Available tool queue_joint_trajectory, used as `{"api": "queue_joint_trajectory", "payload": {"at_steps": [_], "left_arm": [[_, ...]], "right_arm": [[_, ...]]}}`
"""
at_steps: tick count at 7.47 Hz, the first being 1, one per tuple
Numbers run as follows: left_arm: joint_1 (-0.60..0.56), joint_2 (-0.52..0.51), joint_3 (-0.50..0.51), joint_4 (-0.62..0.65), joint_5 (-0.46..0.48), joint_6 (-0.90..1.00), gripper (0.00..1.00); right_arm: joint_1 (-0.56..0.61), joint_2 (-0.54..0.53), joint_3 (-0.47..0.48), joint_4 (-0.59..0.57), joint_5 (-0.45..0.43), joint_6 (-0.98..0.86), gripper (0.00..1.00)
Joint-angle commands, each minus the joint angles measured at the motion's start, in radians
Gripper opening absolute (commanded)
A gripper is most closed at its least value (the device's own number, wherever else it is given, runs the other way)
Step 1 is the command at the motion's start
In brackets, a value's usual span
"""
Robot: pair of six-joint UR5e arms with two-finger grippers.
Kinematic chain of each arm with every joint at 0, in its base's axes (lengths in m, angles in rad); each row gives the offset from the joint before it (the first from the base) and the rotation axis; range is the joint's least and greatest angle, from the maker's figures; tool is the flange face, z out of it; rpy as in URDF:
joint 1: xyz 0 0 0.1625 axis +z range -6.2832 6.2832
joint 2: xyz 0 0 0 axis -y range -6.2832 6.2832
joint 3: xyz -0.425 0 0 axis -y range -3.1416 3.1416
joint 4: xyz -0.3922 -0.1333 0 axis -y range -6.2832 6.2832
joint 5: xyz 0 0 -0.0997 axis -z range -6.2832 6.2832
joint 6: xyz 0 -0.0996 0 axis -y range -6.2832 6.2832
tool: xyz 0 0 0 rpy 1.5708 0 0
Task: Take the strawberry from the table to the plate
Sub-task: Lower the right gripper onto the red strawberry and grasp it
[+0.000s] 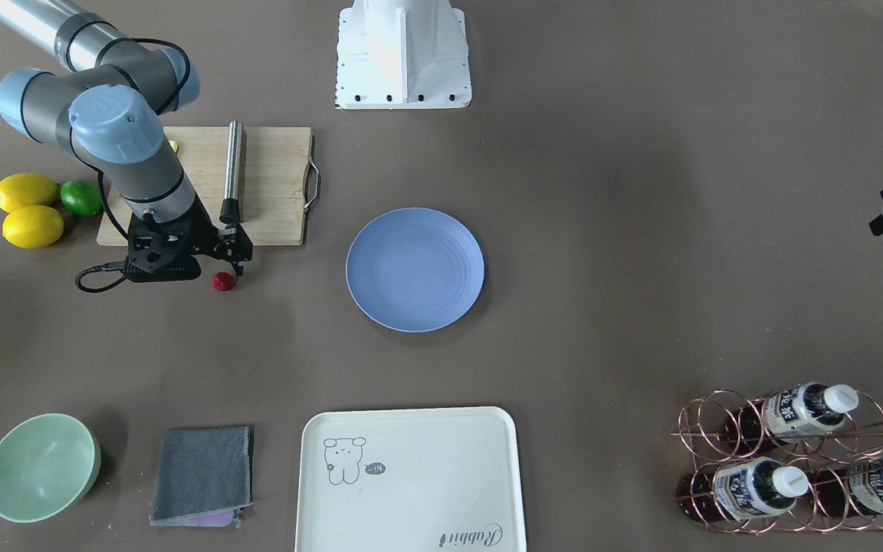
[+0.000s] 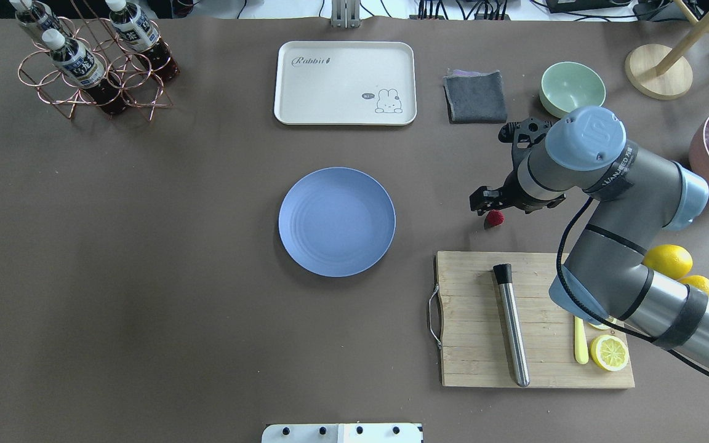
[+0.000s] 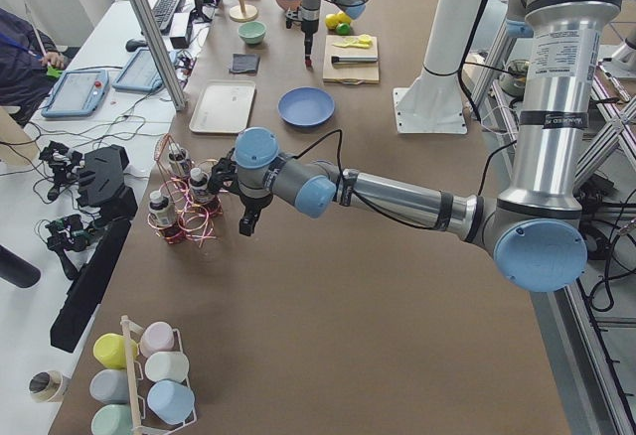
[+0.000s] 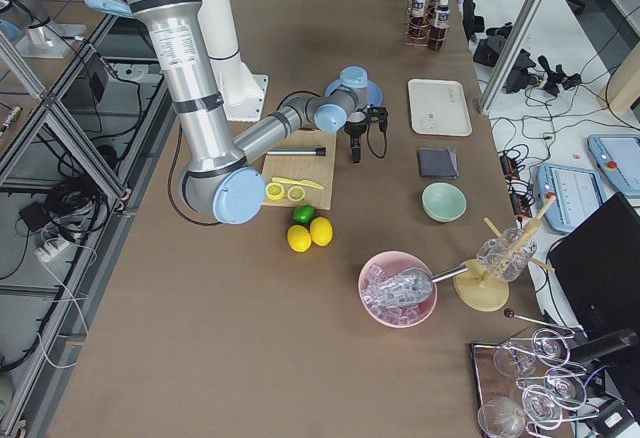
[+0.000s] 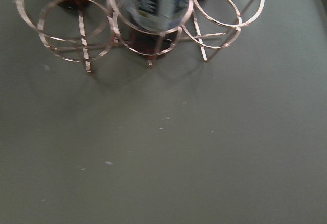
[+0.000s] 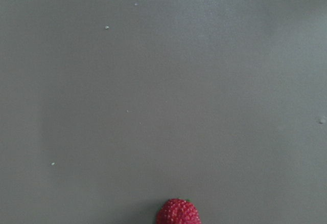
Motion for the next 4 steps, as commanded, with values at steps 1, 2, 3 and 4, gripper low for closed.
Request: {"api": "queue_joint_trajectory", "payload": {"at_steps": [1, 2, 3, 4], "left_arm": [[-0.018, 0.003, -0.003, 0.018, -0.002, 0.027, 0.98], [-0.018, 0.002, -0.002, 0.018, -0.002, 0.027, 0.98], [-0.018, 0.002, -0.002, 0.018, -0.002, 0.027, 0.98], [-0.018, 0.002, -0.002, 0.02, -0.001, 0.027, 0.98]], "right_arm": [[-0.022, 0.002, -0.041, 0.043, -0.024, 0.015, 0.9], [-0.03, 0.003, -0.043, 0.043, -0.033, 0.015, 0.89], [-0.033, 0.006, -0.044, 0.043, -0.035, 0.015, 0.86], [-0.033, 0.009, -0.044, 0.043, -0.035, 0.015, 0.77]]}}
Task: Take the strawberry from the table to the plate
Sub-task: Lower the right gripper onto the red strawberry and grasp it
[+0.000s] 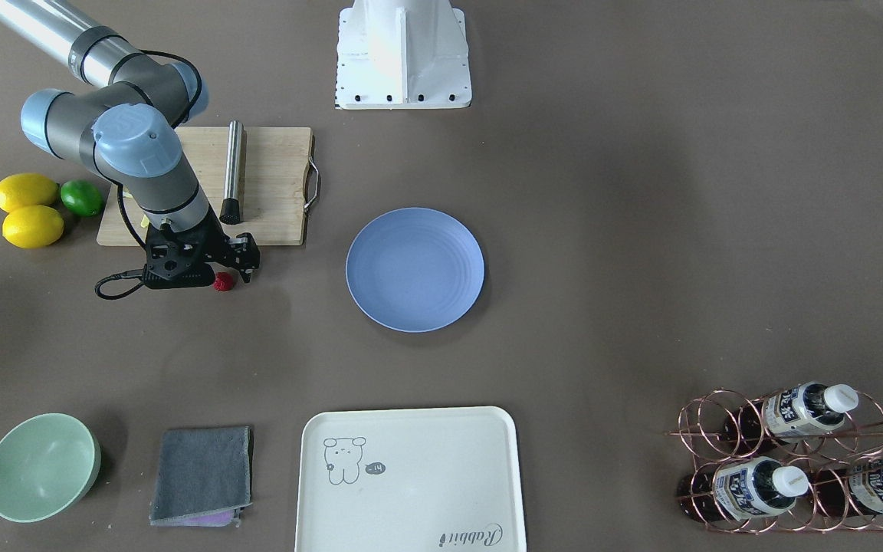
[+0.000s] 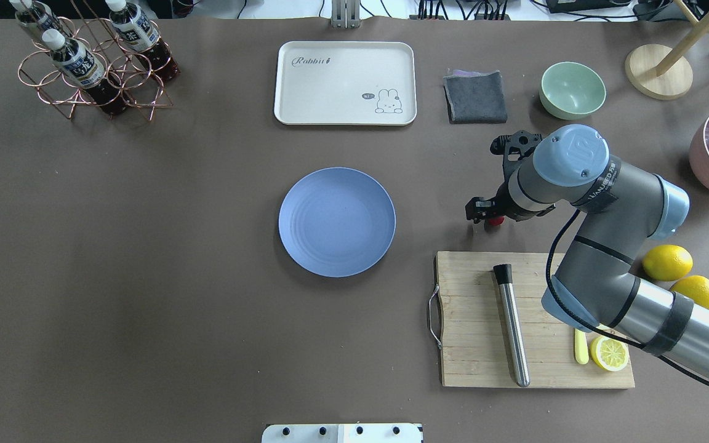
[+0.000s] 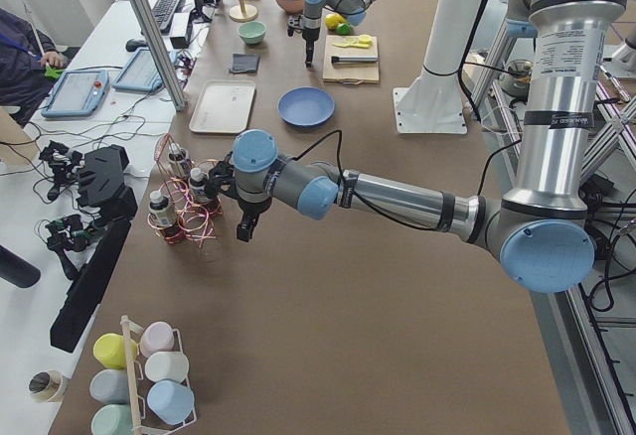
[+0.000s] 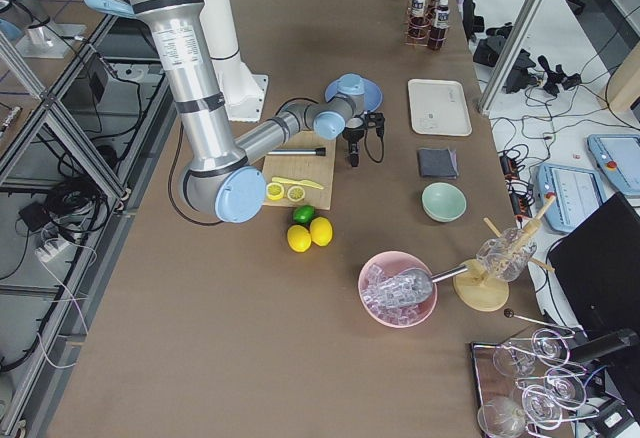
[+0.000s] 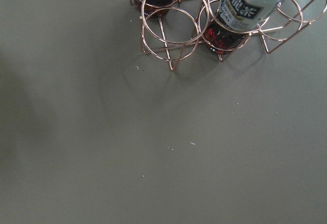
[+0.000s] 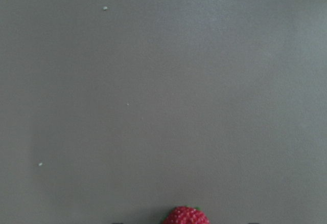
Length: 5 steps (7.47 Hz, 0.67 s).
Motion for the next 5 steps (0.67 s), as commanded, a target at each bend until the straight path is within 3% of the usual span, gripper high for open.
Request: {"api": "queue_joint_trajectory", "payload": {"at_steps": [1, 2, 3, 4, 5], "left_arm": [[-0.002, -0.002, 0.002, 0.0, 0.001, 0.0, 0.98], [-0.002, 0.0, 0.0, 0.0, 0.001, 0.0, 0.98], [-0.002, 0.0, 0.0, 0.001, 0.001, -0.001, 0.98], [-0.002, 0.0, 0.002, 0.001, 0.003, 0.0, 0.98], [-0.002, 0.001, 0.002, 0.0, 0.003, 0.0, 0.98]], "right_arm": [[-0.004, 0.004, -0.002, 0.001, -0.003, 0.002, 0.66], [-0.006, 0.004, -0.003, 0.001, -0.003, 0.01, 0.47], [-0.007, 0.008, -0.008, 0.001, -0.003, 0.019, 0.14], [-0.01, 0.008, -0.008, 0.002, -0.003, 0.019, 0.0], [-0.012, 0.023, -0.005, 0.001, -0.003, 0.022, 0.0]]}}
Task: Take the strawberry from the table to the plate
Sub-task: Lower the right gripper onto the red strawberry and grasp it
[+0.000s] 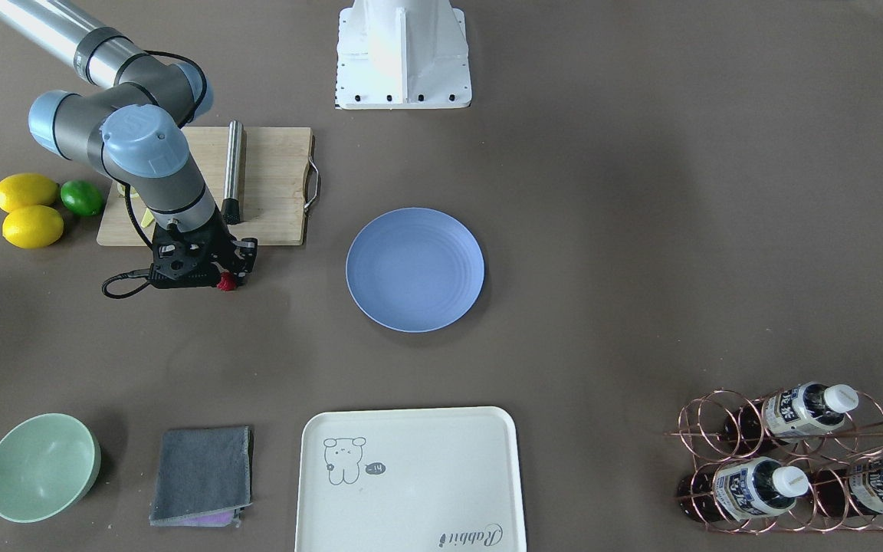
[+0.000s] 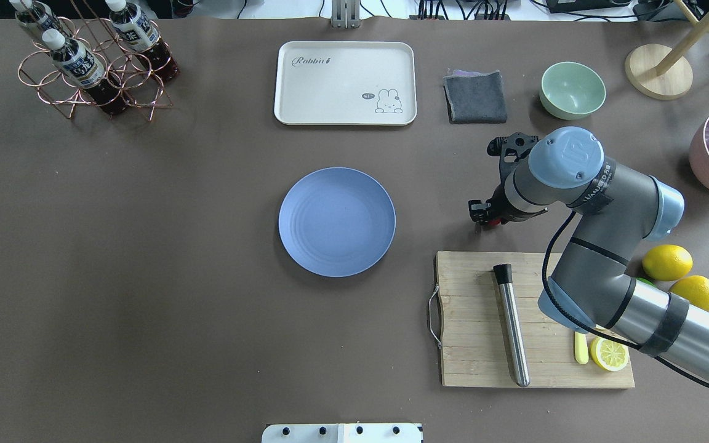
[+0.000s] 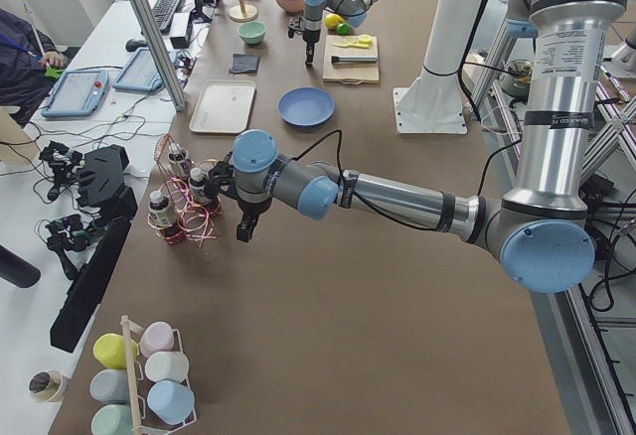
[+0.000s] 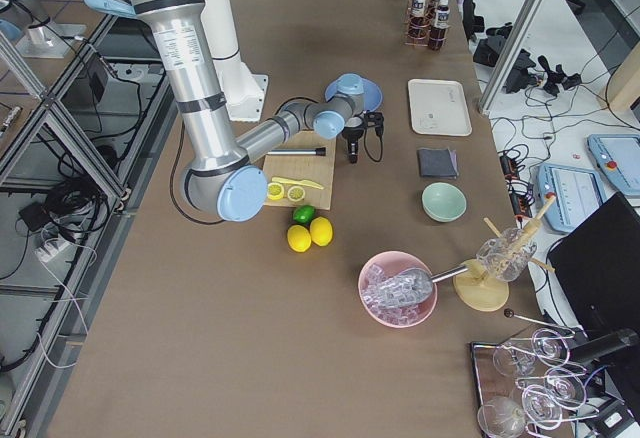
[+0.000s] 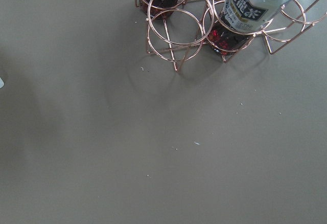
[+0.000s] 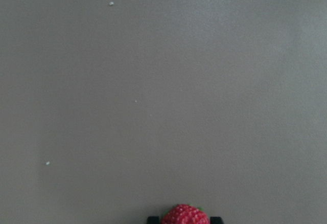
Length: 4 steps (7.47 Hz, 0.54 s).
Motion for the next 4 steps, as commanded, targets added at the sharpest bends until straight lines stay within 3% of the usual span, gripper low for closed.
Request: {"api": "queue_joint_trajectory", "payload": {"at_steps": [1, 4], "left_arm": [[-0.003, 0.001, 0.004, 0.002, 0.001, 0.0, 0.98], [-0.105, -0.005, 0.051, 0.12, 0.013, 0.065, 0.98]], "right_arm": [[-0.001, 0.053, 0.006, -0.014, 0.002, 0.01, 0.0], [-0.007, 0.127, 0.002, -0.017, 0.003, 0.067, 0.0]]}}
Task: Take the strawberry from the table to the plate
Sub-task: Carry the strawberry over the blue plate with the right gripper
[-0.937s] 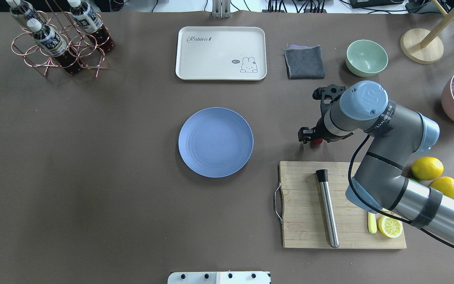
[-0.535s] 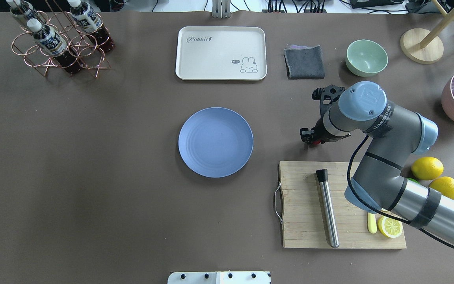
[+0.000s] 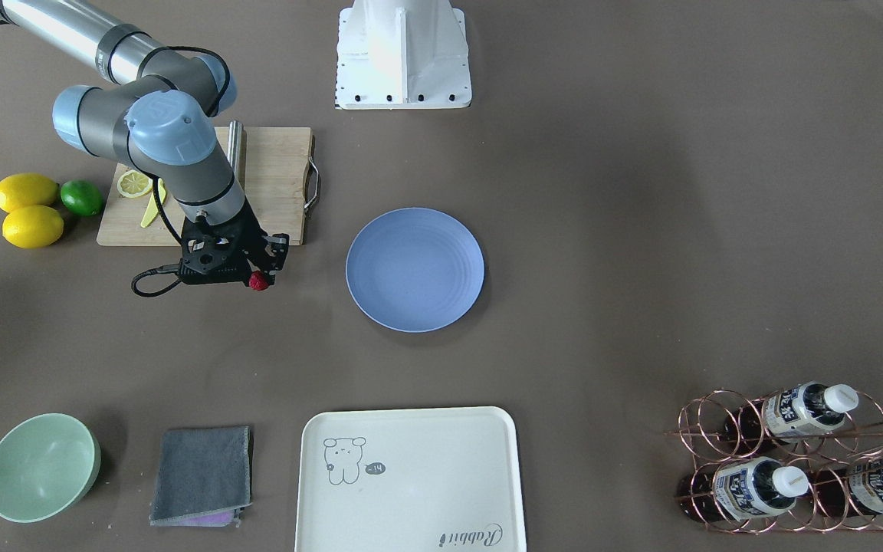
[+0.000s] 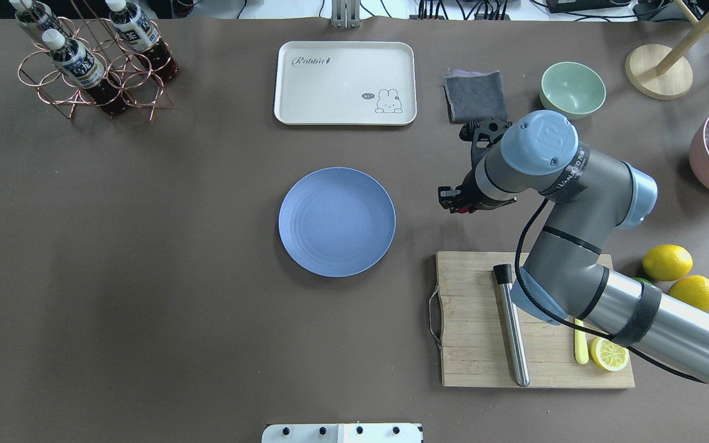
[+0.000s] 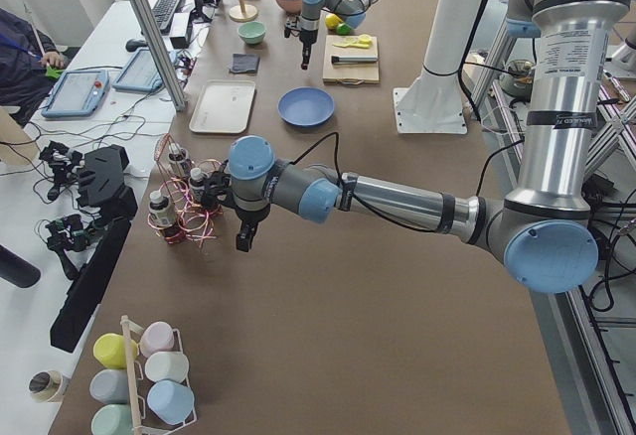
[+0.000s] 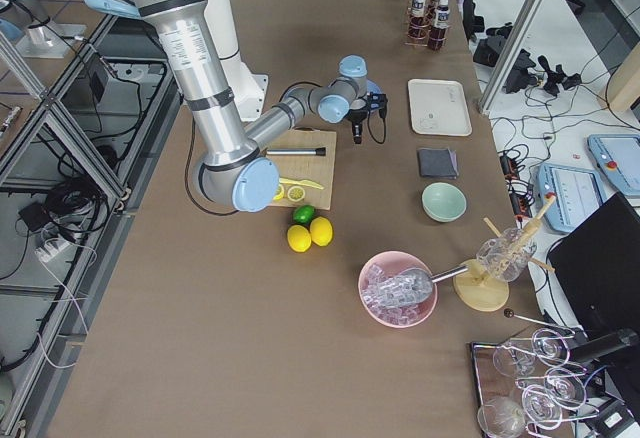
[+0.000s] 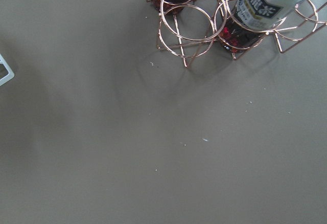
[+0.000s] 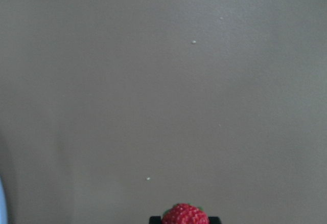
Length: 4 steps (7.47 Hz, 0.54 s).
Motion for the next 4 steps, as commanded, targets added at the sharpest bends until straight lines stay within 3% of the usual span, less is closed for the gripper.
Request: {"api": "queue_joint_trajectory", "payload": {"at_steps": [1, 4], "left_arm": [[-0.081, -0.002, 0.041, 0.044, 0.004, 0.043, 0.98], [-0.113, 0.029, 0.046, 0.041, 0.002, 0.102, 0.98]], "right_arm": [[-0.017, 0.062, -0.003, -0.032, 0.0, 0.052, 0.0], [-0.084, 0.209, -0.097, -0.06, -0.046, 0.159, 0.0]]}}
